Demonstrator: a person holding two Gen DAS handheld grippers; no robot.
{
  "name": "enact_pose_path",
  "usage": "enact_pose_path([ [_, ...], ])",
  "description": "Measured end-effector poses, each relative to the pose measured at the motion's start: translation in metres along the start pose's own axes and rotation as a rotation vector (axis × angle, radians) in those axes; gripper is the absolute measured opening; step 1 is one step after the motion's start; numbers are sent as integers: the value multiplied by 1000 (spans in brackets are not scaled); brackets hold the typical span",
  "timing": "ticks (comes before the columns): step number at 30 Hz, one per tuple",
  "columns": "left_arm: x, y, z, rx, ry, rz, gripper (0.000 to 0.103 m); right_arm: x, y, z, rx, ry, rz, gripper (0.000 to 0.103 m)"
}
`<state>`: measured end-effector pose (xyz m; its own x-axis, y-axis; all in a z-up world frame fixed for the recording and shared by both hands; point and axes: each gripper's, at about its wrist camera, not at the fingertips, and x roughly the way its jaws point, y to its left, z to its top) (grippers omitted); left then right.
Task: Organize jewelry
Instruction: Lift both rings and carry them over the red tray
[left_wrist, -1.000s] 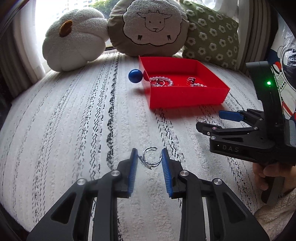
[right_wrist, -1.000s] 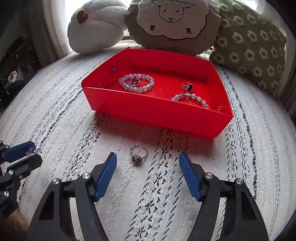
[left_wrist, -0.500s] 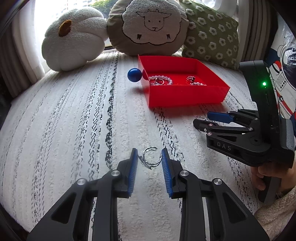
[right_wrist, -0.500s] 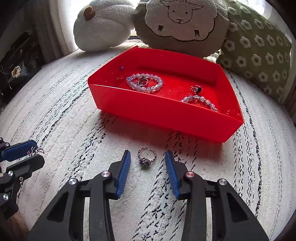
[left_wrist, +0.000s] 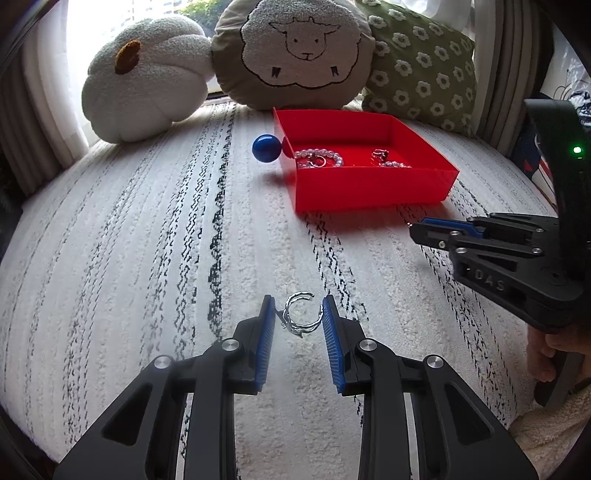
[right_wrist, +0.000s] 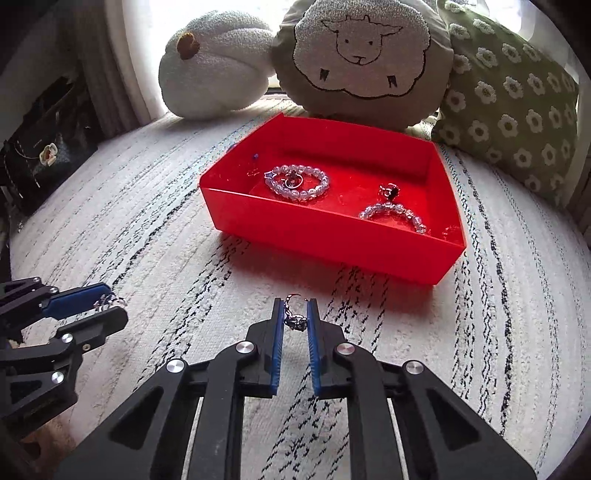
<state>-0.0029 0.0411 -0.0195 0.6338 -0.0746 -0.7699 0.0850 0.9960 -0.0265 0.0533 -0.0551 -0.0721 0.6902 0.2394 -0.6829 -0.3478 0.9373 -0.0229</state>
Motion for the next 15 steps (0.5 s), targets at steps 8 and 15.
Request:
enact_pose_path([
  [8,2,-6,-2,15,8,-2,25,-34,-5,-27,-8,12,9,12],
  [15,0,-21,0,40,14,-11,25,-37,-15,-43,34,40,41,12],
])
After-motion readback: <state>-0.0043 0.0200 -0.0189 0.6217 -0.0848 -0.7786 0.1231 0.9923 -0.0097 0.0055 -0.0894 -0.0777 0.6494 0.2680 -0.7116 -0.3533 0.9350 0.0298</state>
